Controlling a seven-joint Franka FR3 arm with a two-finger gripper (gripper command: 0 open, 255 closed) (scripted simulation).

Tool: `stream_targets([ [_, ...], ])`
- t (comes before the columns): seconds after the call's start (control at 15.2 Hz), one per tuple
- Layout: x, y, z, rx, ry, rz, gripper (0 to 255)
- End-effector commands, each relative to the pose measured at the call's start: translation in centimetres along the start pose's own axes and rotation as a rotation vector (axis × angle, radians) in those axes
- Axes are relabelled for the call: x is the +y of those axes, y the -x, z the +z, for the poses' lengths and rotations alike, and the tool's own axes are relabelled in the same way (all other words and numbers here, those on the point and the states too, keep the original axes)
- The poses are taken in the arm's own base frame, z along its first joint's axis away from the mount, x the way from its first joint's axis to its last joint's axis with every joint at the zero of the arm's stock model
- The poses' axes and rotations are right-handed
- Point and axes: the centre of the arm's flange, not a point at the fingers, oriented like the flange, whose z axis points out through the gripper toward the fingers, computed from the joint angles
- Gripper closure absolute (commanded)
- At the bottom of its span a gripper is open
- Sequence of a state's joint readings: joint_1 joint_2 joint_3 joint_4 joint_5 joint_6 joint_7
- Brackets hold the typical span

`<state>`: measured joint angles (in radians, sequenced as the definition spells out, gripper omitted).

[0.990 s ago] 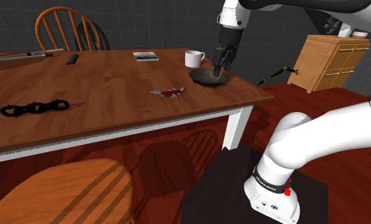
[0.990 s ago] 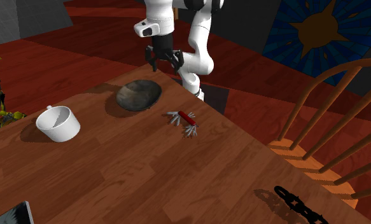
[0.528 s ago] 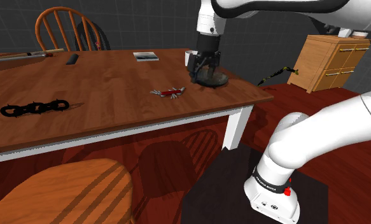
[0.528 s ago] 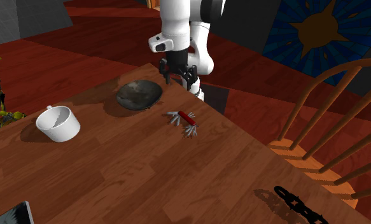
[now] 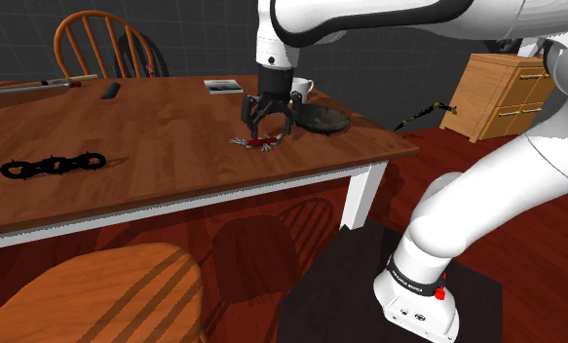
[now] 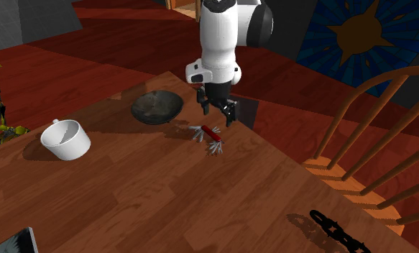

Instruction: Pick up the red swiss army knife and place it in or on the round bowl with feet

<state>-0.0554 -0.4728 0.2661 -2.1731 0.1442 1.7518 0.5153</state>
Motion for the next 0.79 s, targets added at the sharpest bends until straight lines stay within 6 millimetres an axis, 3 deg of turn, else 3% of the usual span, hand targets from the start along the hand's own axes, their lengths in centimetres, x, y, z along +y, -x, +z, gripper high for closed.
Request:
stream_targets([
  [0.0, -0.7, -0.6, 0.6, 0.000, -0.002, 0.020, 0],
  [0.4, -0.7, -0.6, 4.1, 0.000, -0.002, 0.020, 0],
  [0.73, -0.7, -0.6, 4.1, 0.000, -0.002, 0.020, 0],
])
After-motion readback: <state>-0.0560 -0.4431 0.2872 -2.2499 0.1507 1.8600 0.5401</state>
